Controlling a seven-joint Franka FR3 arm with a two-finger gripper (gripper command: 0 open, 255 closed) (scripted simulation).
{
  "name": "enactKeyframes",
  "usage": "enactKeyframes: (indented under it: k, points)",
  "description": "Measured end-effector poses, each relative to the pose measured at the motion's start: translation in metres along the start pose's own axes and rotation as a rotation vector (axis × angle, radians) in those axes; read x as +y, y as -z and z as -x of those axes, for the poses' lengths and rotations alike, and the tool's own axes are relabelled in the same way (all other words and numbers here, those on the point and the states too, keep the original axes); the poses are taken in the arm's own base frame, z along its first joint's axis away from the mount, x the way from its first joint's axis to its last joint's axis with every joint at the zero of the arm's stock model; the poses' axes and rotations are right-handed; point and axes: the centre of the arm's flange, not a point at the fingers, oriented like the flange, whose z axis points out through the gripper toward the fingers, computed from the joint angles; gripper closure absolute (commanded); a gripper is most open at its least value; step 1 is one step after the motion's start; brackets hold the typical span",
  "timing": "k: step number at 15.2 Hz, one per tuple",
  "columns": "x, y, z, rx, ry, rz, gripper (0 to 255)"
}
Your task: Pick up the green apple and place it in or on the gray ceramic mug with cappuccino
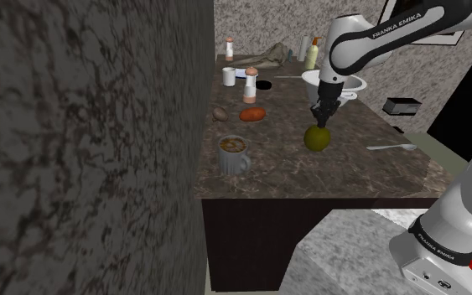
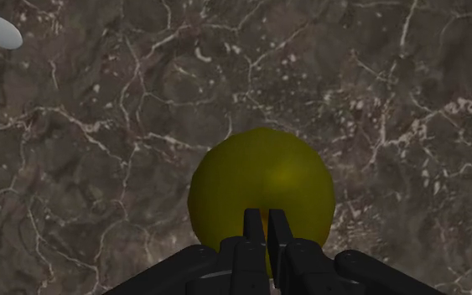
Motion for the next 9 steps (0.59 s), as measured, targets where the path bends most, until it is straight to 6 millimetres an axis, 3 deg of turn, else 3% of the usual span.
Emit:
enactKeyframes:
  k: [5, 9]
  points:
    - [0.000, 0.000, 0.000, 0.000, 0.000, 0.000, 255]
    - [0.000, 0.015, 0.001, -0.001, 0.000, 0.000, 255]
